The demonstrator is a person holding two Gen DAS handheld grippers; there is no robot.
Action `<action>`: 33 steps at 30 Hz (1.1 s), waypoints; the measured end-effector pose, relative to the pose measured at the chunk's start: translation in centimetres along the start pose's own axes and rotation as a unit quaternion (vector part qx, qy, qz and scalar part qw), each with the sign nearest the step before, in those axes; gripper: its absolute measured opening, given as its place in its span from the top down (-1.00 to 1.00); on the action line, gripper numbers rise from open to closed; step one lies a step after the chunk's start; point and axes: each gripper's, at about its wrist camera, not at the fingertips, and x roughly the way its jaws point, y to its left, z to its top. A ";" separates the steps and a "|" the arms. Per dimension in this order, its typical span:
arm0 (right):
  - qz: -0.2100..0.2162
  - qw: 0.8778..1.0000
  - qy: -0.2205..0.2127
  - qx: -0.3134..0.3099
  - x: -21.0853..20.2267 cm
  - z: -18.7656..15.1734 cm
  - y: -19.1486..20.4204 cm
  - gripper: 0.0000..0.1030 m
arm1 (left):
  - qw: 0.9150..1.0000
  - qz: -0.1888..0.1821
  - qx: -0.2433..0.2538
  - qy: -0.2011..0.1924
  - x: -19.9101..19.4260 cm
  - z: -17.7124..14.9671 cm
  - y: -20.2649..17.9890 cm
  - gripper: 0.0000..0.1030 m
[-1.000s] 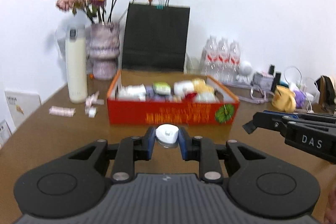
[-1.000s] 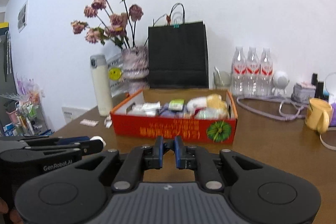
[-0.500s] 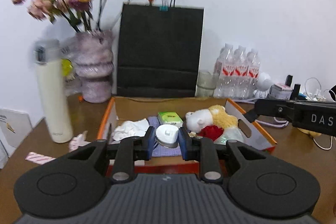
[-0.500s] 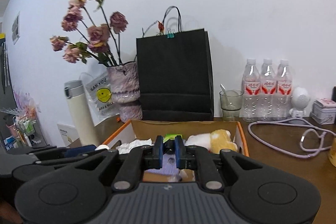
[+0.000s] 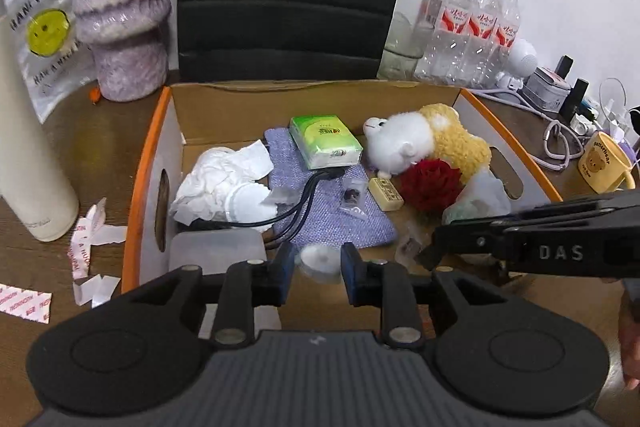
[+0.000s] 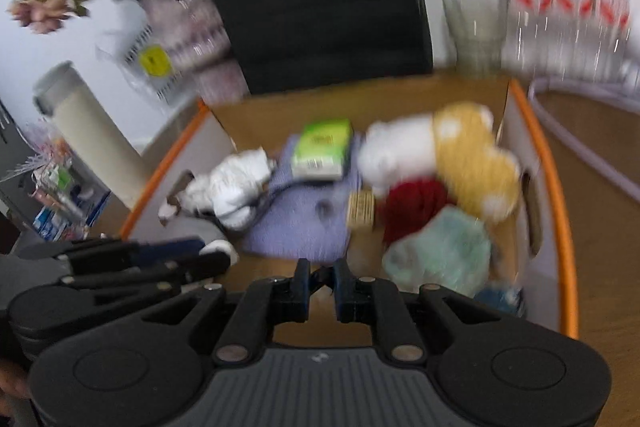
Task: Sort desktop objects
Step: 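Carry the cotton ball and black item into the orange box and open both tools, then withdraw both open tools from the box back over the table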
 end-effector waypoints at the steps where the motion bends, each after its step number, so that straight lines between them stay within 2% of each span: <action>1: -0.007 1.000 0.010 0.011 0.1 0.3 -0.2 0.67 | 1.000 -0.003 -0.005 0.011 0.2 0.3 0.2 0.44; 2: -0.016 0.999 0.021 0.020 0.2 0.6 -0.4 0.58 | 1.000 -0.004 -0.009 0.017 0.1 0.6 0.3 0.41; 3: -0.023 0.999 0.031 0.030 0.2 1.1 -0.5 0.30 | 1.000 -0.003 -0.010 0.019 -0.1 0.8 0.4 0.33; 4: -0.021 0.998 0.039 0.037 0.0 1.5 -0.6 0.16 | 1.000 -0.002 -0.007 0.020 -0.4 1.1 0.4 0.29; 6: -0.017 0.999 0.039 0.031 -0.9 2.1 -0.2 0.10 | 1.000 0.006 -0.012 0.018 -1.3 1.8 0.5 0.00; 7: -0.029 0.999 0.035 0.023 -1.6 2.5 0.1 0.09 | 1.000 0.008 -0.014 0.020 -1.8 2.2 0.5 -0.07; 8: -0.043 0.998 0.033 0.013 -2.2 2.9 0.6 0.03 | 1.000 0.007 -0.014 0.024 -2.3 2.6 0.5 -0.22; 9: -0.052 0.998 0.033 0.005 -2.8 3.4 0.9 -0.14 | 0.999 0.009 -0.014 0.028 -2.7 3.1 0.4 -0.42; 10: -0.057 0.998 0.039 0.001 -3.2 3.8 1.2 -0.24 | 0.999 0.013 -0.014 0.030 -3.2 3.5 0.3 -0.50; 12: -0.070 0.996 0.058 -0.008 -3.9 4.6 1.7 -0.58 | 0.999 0.042 -0.008 0.026 -4.2 4.1 -0.1 -0.64; 14: -0.094 0.992 0.084 -0.021 -4.5 5.2 2.0 -0.80 | 0.997 0.068 -0.007 0.027 -5.0 4.3 -0.3 -0.79; 15: -0.104 0.989 0.102 -0.032 -4.6 5.2 2.3 -0.82 | 0.996 0.079 -0.012 0.032 -5.5 4.3 -0.3 -0.90; 17: -0.122 0.983 0.123 -0.056 -5.0 4.8 2.9 -0.82 | 0.994 0.090 -0.030 0.048 -5.8 4.0 -0.1 -0.99; 20: -0.134 0.981 0.128 -0.056 -5.9 3.9 2.8 -0.82 | 0.989 0.094 -0.063 0.093 -6.0 3.3 0.8 -0.99; 23: -0.140 0.980 0.135 -0.041 -6.2 3.1 2.1 -0.82 | 0.987 0.107 -0.066 0.095 -7.0 2.5 1.0 -0.99; 26: -0.141 0.982 0.125 -0.027 -6.9 2.1 1.5 -0.82 | 0.987 0.131 -0.058 0.075 -8.6 1.8 0.6 -1.00; 29: -0.121 0.988 0.095 -0.003 -8.1 1.0 1.2 -0.82 | 0.986 0.157 -0.053 0.035 -10.0 0.9 -0.4 -1.00; 31: -0.112 0.991 0.073 0.007 -9.0 0.5 1.3 -0.82 | 0.983 0.175 -0.049 -0.013 -11.1 0.1 -1.2 -1.00; 33: -0.111 0.994 0.026 -0.002 -10.1 -0.2 1.9 -0.82 | 0.981 0.171 -0.037 -0.084 -12.3 -0.9 -2.2 -1.00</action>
